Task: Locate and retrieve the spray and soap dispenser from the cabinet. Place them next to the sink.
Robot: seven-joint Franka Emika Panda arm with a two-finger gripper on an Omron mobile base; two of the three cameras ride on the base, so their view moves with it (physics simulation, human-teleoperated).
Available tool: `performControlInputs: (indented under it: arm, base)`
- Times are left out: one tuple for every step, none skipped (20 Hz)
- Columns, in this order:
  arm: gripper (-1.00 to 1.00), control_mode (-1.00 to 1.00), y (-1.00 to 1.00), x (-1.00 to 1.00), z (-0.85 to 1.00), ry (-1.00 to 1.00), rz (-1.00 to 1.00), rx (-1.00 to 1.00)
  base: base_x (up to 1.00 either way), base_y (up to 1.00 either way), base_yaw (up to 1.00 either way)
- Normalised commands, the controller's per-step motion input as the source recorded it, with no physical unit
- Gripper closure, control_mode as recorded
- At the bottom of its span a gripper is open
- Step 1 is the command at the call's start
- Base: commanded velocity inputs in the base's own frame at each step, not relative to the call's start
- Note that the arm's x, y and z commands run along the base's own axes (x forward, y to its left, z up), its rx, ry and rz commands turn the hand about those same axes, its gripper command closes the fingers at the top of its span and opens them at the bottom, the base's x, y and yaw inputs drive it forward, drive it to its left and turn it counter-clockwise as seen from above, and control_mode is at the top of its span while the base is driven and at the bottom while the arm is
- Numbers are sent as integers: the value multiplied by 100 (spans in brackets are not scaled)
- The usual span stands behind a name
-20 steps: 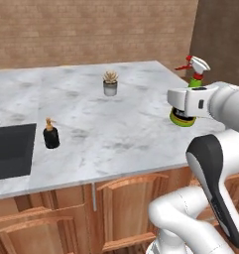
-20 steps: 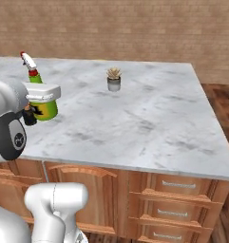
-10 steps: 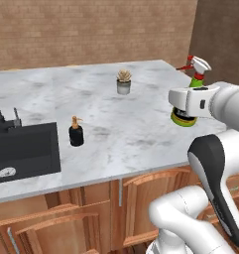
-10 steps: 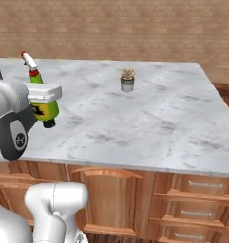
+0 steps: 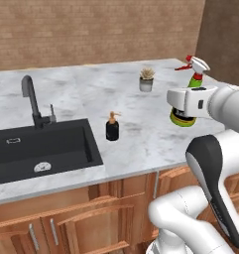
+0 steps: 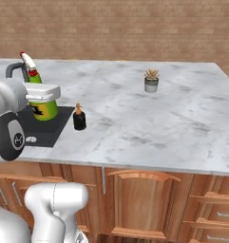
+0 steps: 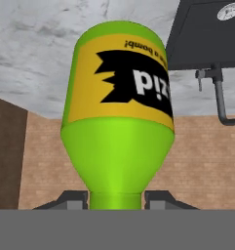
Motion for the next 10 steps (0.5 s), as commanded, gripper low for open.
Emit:
performControlInputs:
  arm:
    - [100, 100, 0, 0, 0, 0, 0, 0]
    - [100, 100, 0, 0, 0, 0, 0, 0]
    - [100, 100, 0, 0, 0, 0, 0, 0]
    - [100, 100, 0, 0, 0, 0, 0, 0]
    - [100, 100, 0, 0, 0, 0, 0, 0]
    - [100, 100, 0, 0, 0, 0, 0, 0]
    - [100, 100, 0, 0, 0, 0, 0, 0]
    - [100, 100, 0, 0, 0, 0, 0, 0]
    - [100, 100, 0, 0, 0, 0, 0, 0]
    - [100, 100, 0, 0, 0, 0, 0, 0]
  base:
    - [11, 56, -3]
    - [12, 45, -4]
    - [12, 35, -3]
    - [17, 29, -3]
    - [22, 25, -4]
    - [25, 19, -5]
    - [24, 17, -5]
    - [24, 17, -5]
    - [25, 17, -5]
    - [28, 12, -4]
